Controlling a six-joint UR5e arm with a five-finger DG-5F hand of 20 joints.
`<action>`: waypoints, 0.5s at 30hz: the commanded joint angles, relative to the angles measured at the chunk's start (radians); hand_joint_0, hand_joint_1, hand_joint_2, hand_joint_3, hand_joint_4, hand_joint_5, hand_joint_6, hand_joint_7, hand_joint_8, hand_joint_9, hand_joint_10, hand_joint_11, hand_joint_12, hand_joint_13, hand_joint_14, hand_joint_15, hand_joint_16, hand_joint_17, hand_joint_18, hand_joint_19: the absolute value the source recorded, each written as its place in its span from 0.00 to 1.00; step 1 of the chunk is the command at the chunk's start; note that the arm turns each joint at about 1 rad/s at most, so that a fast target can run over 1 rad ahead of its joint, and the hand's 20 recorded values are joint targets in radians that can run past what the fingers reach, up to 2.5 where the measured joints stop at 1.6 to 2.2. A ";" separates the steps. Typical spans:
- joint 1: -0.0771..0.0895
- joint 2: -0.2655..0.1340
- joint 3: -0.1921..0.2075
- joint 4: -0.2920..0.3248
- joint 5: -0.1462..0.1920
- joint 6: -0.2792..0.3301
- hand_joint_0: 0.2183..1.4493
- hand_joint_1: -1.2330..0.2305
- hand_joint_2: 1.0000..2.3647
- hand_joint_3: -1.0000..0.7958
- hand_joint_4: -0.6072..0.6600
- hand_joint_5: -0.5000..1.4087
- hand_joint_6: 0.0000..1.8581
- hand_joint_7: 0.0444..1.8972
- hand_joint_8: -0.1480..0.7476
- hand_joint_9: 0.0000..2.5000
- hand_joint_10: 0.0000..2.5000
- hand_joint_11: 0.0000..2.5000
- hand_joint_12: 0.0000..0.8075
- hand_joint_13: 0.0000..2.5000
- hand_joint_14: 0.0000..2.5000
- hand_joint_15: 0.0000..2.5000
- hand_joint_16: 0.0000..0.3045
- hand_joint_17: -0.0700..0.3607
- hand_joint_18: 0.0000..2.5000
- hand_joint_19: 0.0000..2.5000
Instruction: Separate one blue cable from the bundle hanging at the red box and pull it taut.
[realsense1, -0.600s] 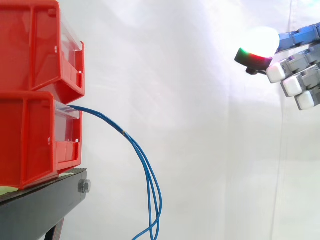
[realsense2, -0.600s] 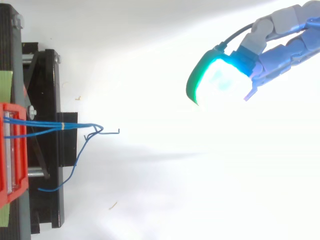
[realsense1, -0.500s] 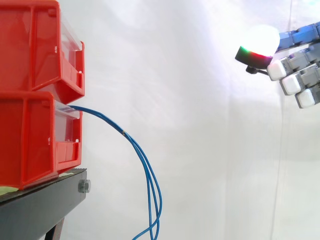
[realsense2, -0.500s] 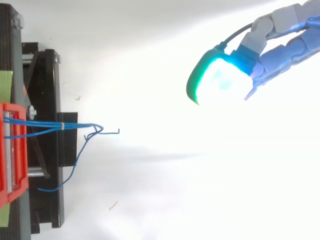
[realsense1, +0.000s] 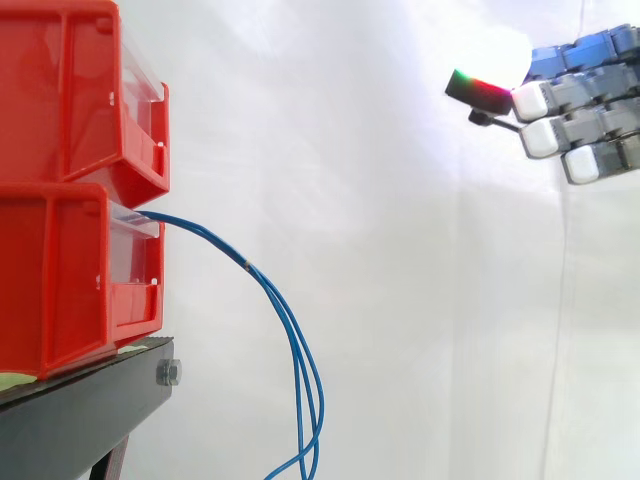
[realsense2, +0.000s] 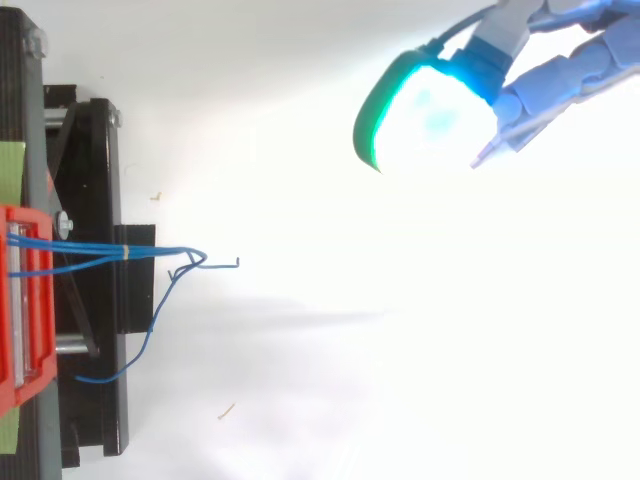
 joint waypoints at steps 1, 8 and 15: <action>0.008 -0.012 0.000 0.003 0.020 -0.002 0.25 0.45 0.00 0.30 0.64 0.15 0.27 0.40 0.49 0.27 0.00 0.14 0.45 0.27 0.00 0.11 0.16 0.42 0.29 0.15; 0.014 -0.080 0.008 0.032 0.038 -0.006 0.25 0.44 0.00 0.30 0.64 0.15 0.27 0.41 0.50 0.26 0.00 0.15 0.45 0.26 0.00 0.11 0.16 0.42 0.29 0.14; 0.023 -0.146 0.020 0.089 0.041 0.006 0.24 0.36 0.00 0.30 0.64 0.15 0.27 0.42 0.50 0.26 0.00 0.16 0.43 0.28 0.00 0.14 0.16 0.41 0.32 0.20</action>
